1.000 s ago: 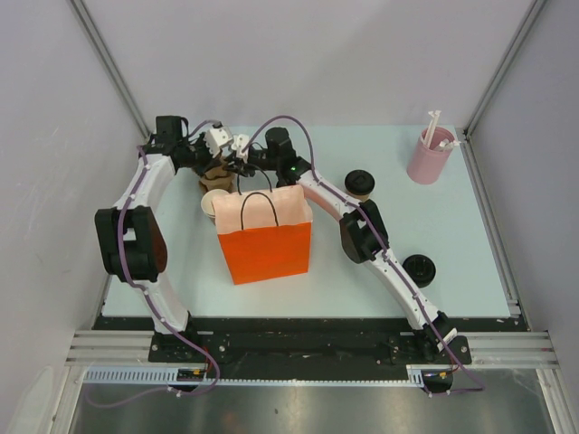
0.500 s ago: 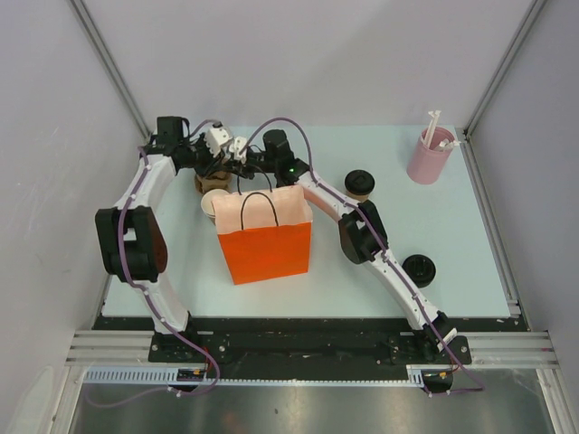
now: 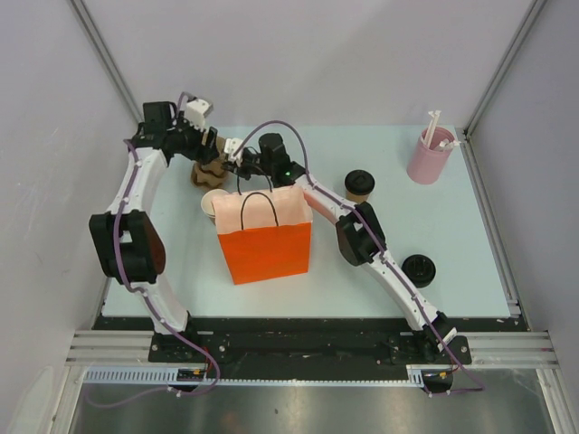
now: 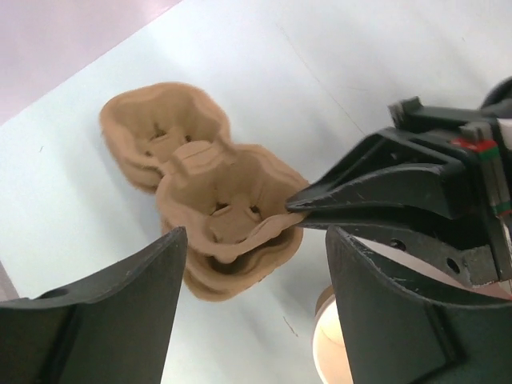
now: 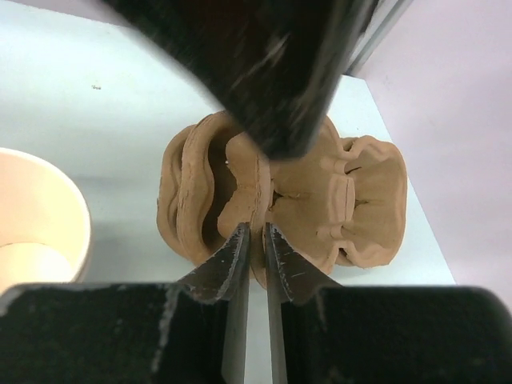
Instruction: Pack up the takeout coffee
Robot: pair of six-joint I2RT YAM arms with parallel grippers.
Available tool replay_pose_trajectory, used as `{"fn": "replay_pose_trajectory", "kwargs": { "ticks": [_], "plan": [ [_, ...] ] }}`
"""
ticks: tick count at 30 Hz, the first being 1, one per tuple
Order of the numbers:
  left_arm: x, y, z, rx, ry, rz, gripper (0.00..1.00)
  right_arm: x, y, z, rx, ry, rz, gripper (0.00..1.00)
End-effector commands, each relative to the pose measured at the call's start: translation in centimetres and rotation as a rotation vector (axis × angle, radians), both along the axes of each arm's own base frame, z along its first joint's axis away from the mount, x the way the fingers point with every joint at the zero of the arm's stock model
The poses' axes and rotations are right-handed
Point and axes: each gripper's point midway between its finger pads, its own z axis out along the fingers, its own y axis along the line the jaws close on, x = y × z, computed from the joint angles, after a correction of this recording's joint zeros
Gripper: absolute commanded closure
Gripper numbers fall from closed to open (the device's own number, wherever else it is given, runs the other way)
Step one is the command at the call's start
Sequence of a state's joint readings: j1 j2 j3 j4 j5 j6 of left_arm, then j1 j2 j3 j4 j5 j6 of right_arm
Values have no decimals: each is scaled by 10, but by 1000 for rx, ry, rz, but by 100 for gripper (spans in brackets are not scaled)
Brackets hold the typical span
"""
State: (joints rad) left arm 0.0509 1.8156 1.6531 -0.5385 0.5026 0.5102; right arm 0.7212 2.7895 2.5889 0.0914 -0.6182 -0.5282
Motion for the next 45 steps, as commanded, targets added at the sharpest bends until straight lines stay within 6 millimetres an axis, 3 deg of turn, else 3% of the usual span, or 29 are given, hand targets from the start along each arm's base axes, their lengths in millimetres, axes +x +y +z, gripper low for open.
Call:
{"fn": "replay_pose_trajectory", "kwargs": {
  "ticks": [1, 3, 7, 10, 17, 21, 30, 36, 40, 45],
  "plan": [
    [-1, 27, 57, -133, -45, 246, 25, -3, 6, 37, 64, -58, -18, 100],
    [-7, 30, 59, -156, -44, 284, 24, -7, 9, 37, 65, -57, -12, 100],
    [-12, 49, 40, -149, -60, 420, 26, -7, 10, 38, 66, -56, -15, 100],
    [-16, 57, 31, -140, -65, 470, 41, -5, 7, 41, 80, -37, -19, 100],
    [-16, 70, -8, -141, -13, 532, 47, -10, 8, 43, 87, -24, 0, 100],
    [-7, 75, -30, -157, 30, 554, 47, -15, 9, 42, 86, -18, 17, 100],
    [1, 92, -53, -233, 79, 597, 48, -13, 7, 43, 99, -11, 23, 100],
    [-2, 84, -47, -277, 73, 539, 44, -14, 8, 45, 105, -16, 29, 100],
    [5, 75, -65, -312, 118, 489, 42, -14, 7, 45, 97, -21, 32, 100],
    [16, 81, -77, -313, 137, 519, 43, -16, 9, 45, 97, -21, 35, 100]
  ]
}}
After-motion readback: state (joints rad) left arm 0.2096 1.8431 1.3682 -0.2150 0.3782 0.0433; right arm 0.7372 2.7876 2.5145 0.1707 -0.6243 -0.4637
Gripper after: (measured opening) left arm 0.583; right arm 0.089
